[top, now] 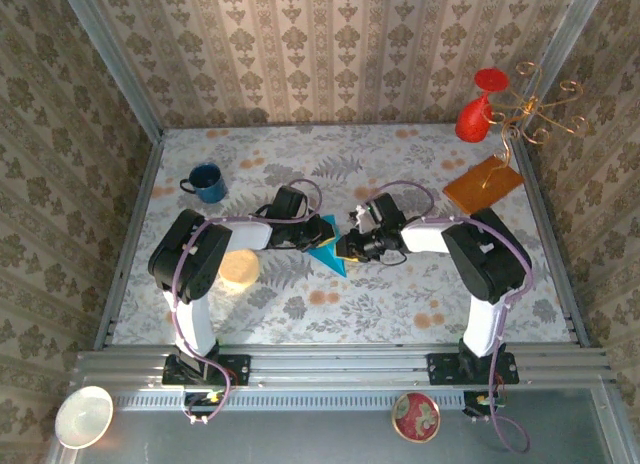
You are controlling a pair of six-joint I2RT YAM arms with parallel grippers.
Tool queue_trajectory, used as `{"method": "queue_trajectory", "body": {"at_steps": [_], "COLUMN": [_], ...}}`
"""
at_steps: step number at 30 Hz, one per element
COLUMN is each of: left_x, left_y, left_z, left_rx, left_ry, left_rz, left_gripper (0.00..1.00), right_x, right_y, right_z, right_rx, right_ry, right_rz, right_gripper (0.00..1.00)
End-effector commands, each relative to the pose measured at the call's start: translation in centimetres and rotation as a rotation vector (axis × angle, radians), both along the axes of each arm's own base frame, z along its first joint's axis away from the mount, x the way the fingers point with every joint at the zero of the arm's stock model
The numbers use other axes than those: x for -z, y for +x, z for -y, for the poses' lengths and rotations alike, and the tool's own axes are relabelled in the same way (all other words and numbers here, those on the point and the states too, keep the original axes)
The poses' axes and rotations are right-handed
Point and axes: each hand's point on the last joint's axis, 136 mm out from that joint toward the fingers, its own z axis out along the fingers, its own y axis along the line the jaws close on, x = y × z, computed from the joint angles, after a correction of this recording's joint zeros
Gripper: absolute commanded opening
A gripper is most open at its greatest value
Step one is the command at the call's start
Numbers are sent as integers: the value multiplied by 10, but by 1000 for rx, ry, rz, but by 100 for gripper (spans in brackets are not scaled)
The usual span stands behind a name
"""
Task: Fold a paper plane with a square sheet of paper (pick it up from the middle)
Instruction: Fourth fold the wing at the center of the table.
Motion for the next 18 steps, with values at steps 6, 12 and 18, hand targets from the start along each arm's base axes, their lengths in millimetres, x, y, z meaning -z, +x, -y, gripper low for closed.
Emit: {"method": "queue_trajectory", "body": {"at_steps": [6,12,18], "left_x": [4,5,4], "left_y": [1,0,0], "left_z": [-2,-2,-4], "left_rx": [-12,-14,-19], "left_ry": [-3,-6,-8], "left_rz": [-33,-36,-36], "left_gripper": [18,17,17], "right_x": [8,11,10], "right_y": [2,3,2], "right_z": [-9,-12,-15], "right_rx": [-38,-49,-61], "right_ry": [-17,-1,20], "right_rz": [0,2,5], "right_gripper": [26,21,15]}}
